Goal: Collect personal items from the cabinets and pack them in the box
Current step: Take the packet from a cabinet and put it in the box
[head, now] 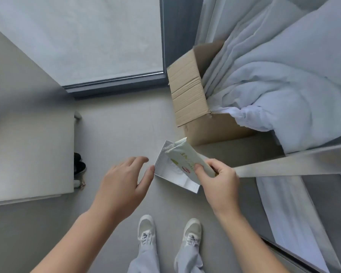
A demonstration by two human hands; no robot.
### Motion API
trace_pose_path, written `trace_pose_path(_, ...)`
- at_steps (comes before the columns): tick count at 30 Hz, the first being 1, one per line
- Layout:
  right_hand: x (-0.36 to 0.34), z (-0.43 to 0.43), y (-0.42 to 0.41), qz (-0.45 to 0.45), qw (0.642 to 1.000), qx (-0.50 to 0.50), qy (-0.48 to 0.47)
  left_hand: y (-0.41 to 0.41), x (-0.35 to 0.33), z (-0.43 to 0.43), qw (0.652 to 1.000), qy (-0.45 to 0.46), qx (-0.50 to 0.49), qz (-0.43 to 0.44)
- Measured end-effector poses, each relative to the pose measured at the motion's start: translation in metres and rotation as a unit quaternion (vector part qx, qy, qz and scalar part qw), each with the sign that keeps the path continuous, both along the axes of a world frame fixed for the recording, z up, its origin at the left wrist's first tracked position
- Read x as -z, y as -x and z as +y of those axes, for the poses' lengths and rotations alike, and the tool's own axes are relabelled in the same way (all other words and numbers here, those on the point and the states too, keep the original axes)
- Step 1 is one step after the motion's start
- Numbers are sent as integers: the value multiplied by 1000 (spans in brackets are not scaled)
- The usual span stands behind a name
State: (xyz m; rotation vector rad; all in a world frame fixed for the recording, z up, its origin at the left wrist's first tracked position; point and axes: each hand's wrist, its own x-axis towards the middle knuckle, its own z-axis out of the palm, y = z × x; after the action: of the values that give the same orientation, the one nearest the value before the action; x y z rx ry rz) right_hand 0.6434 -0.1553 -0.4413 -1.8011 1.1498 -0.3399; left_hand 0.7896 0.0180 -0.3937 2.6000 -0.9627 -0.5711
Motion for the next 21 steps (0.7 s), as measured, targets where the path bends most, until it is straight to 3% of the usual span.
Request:
trace_pose_path(9,142,7,37,45,999,22,-9,35,155,3,998,-33,-10,51)
trace_pose_path(21,243,-3,20,23,999,34,-24,21,246,-4,998,-21,28,51)
